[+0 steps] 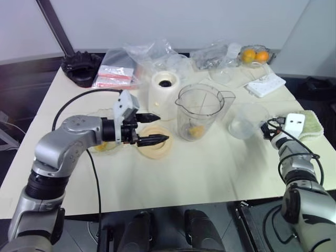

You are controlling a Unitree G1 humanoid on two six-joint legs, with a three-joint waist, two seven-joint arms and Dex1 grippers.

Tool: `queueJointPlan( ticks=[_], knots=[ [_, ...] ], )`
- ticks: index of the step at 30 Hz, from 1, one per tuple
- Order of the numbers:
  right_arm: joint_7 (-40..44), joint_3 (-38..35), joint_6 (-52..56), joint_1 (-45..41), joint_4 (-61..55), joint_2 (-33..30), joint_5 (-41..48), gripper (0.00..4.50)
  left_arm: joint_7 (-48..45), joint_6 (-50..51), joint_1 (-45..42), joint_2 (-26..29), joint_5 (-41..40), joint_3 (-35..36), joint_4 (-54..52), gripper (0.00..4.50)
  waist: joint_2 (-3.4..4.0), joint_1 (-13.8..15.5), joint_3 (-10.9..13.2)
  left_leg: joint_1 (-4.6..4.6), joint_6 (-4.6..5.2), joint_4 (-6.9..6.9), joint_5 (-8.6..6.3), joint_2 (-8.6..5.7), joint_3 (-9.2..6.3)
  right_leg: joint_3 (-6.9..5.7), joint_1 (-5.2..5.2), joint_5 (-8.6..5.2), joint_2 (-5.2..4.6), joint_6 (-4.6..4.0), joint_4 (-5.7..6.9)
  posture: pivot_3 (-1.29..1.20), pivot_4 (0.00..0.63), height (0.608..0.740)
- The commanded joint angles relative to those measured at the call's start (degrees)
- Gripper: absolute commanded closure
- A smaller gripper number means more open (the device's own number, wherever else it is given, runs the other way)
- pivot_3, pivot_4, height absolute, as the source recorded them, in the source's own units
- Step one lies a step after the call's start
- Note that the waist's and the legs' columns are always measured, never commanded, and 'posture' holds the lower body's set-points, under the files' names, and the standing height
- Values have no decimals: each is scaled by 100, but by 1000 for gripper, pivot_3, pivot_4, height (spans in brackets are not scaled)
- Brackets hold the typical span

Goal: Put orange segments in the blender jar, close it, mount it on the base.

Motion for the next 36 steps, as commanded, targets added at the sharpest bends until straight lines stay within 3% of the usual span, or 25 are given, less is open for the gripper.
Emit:
queueJointPlan(
  ticks=[1,4,8,21,26,36],
  knots=[
    [116,-49,-175,-215,110,-184,26,1297,2,-26,-117,32,-73,96,-161,466,0,0,0,0,0,0,0,0,1,0,0,0,0,0,-1,0,150,740],
    [183,-48,-225,-267,192,-210,20,2342,-4,-6,-110,53,-79,107,-176,466,0,1,1,0,0,-1,0,0,1,0,0,0,0,0,-2,0,150,740],
    [280,-51,-262,-297,201,-179,39,4444,-16,16,-78,86,-92,123,-206,466,0,13,1,-1,0,-2,0,-1,0,0,0,0,-1,0,-3,0,150,740],
    [264,71,-229,-543,-69,-224,-43,4444,-21,58,-156,181,-183,256,-201,466,3,2,3,0,-1,-2,0,-1,0,0,1,0,-1,0,-5,0,150,740],
    [371,389,-139,-1088,-504,-550,-305,4444,162,158,-412,9,-424,485,-26,466,36,3,28,-5,-4,-2,2,-2,3,2,-6,7,-2,12,-3,0,150,740],
    [821,1085,523,-2402,-1022,-900,-777,4444,95,-94,-542,-69,-95,216,211,466,37,11,30,-25,-10,-22,6,1,9,6,-46,11,2,21,8,0,150,740]
  ],
)
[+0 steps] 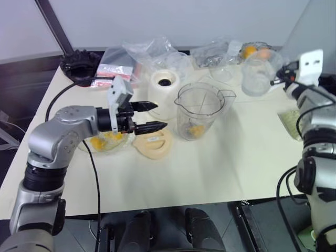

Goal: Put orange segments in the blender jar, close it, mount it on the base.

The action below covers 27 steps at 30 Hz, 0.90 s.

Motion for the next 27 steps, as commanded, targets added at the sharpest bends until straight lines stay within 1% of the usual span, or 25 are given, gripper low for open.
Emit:
queueJointPlan(
  ticks=[1,5,10,17,23,27],
  knots=[
    [170,158,63,-434,-243,-138,-139,4444,-9,-179,-95,-22,86,-21,-71,466,0,14,0,-4,0,0,0,-2,1,0,-3,0,-3,0,-1,0,150,740],
    [563,400,-29,-814,-410,-72,-228,4444,-7,-218,-85,-76,104,-30,-69,466,1,9,2,-14,0,0,0,-5,7,4,-19,1,-8,0,1,0,150,740],
    [842,490,27,-916,-710,-28,-213,4444,-7,-243,-39,-76,129,6,-82,466,1,7,2,-15,-1,-3,0,-4,6,3,-23,1,-7,1,3,0,150,740],
    [1145,605,178,-685,-1606,62,-211,4444,-43,-267,-28,-43,178,16,-41,466,1,9,2,-15,-2,-3,1,-4,7,3,-28,2,-8,1,11,0,150,740],
    [1220,831,-54,-361,-2320,15,-413,4444,-63,-288,-64,-65,214,-36,10,466,1,17,2,-15,-2,0,1,-4,7,3,-28,2,-8,1,14,0,150,740],
    [1288,960,-210,-181,-2587,-49,-523,4444,-59,-280,-44,-96,201,-60,-21,466,1,16,2,-15,-3,-1,1,-4,8,4,-30,2,-8,1,17,0,150,740]
  ],
)
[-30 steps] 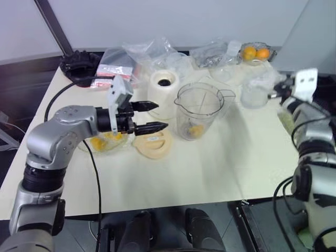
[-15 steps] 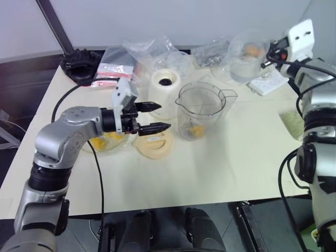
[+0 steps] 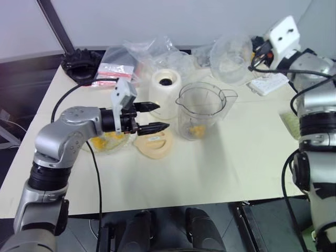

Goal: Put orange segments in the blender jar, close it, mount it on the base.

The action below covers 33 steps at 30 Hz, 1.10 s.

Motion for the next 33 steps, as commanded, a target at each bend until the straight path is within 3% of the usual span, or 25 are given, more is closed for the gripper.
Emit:
queueJointPlan(
  ticks=[1,33],
  knots=[
    [64,23,-386,-17,-474,-174,-126,4444,-22,-109,-54,-1,10,19,-112,466,0,1,0,0,0,0,0,0,0,0,0,0,0,0,0,0,150,740],
    [-732,413,-2339,-96,26,-368,-1332,4444,-116,-156,-50,-127,122,-28,-85,466,-1,-6,0,1,-6,1,4,0,-1,0,-1,0,1,0,6,0,150,740]
  ],
)
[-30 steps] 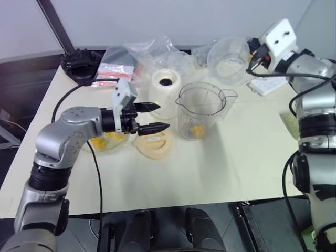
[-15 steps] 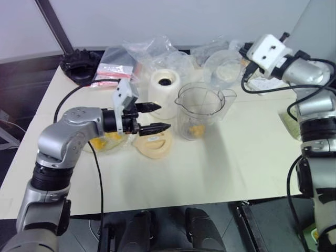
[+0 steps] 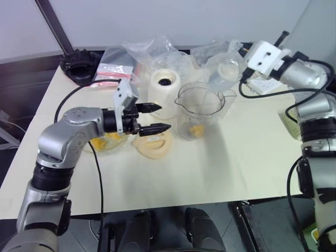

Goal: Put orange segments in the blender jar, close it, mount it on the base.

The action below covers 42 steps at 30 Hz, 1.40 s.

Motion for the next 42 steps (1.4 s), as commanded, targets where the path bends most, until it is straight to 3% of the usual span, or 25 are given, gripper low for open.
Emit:
queueJointPlan(
  ticks=[1,20,26,32,37,42],
  knots=[
    [-209,-53,-248,-291,-98,-137,-74,4444,-29,-133,-48,-20,-7,-9,-103,466,0,1,0,0,0,0,0,0,0,0,0,0,0,0,0,0,150,740],
    [-442,-106,-281,-251,-64,-126,-64,4444,-39,-58,-90,-112,-72,35,-117,466,0,0,0,0,-2,1,1,0,0,0,0,0,0,0,1,0,150,740],
    [-375,-742,1151,-204,-30,111,871,4444,-51,-44,-117,-108,-69,31,-113,466,-1,6,0,0,-2,1,1,0,0,1,0,1,0,-1,2,0,150,740],
    [-1194,-1865,2696,-126,-34,272,1837,4444,-79,-24,-139,-95,-78,25,-112,466,0,50,0,0,-1,2,1,0,-1,1,0,1,-2,-2,2,0,150,740],
    [-1998,-2433,2987,281,-91,237,2032,4444,-125,27,-117,-43,-92,-1,-196,466,-2,109,-1,0,-1,1,1,0,0,1,0,1,-1,-2,2,0,150,740],
    [-2772,-2952,2906,1347,-92,478,2211,4444,-133,87,-82,-22,-111,-14,-253,466,-3,146,-2,0,0,2,2,0,3,2,2,1,0,-2,4,0,150,740]
  ],
)
